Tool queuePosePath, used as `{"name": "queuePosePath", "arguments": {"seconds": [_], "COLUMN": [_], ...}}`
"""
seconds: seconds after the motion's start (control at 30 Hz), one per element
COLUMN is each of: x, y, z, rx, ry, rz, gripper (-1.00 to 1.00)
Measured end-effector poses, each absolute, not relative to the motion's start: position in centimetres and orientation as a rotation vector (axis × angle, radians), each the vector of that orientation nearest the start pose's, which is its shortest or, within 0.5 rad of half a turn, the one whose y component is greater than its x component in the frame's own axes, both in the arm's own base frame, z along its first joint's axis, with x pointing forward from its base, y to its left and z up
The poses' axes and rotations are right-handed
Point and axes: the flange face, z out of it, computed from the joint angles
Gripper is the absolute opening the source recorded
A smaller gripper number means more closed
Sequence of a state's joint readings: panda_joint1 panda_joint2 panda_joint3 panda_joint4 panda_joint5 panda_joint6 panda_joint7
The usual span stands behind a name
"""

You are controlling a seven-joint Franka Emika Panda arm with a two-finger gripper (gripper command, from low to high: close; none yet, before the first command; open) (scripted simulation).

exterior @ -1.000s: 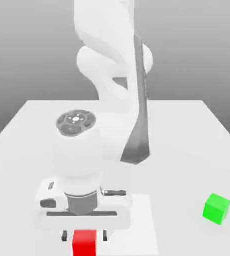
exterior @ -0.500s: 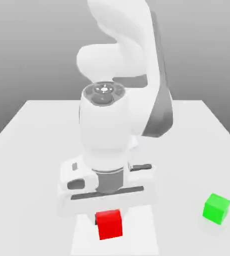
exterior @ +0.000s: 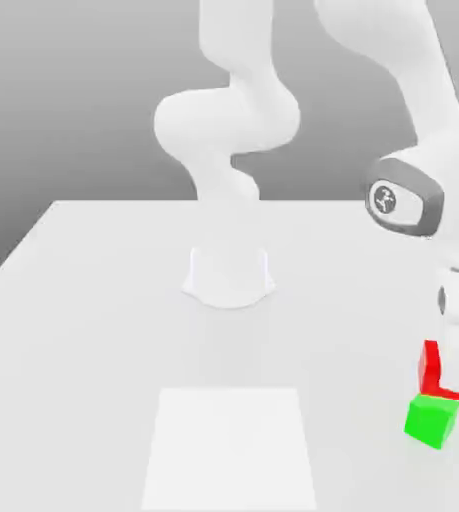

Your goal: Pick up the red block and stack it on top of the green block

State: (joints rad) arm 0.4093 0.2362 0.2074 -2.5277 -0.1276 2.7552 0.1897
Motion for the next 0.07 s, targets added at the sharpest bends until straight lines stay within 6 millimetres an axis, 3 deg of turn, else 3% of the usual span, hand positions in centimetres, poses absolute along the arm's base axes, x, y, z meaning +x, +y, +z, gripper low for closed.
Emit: {"name": "queuePosePath", "arguments": {"seconds": [0.07], "x": [36.97], "y": [27.39], "z": [18.92], "rx": [-3.028], "ry": [-0.838], "rz": [0.002], "gripper": [1.0]}}
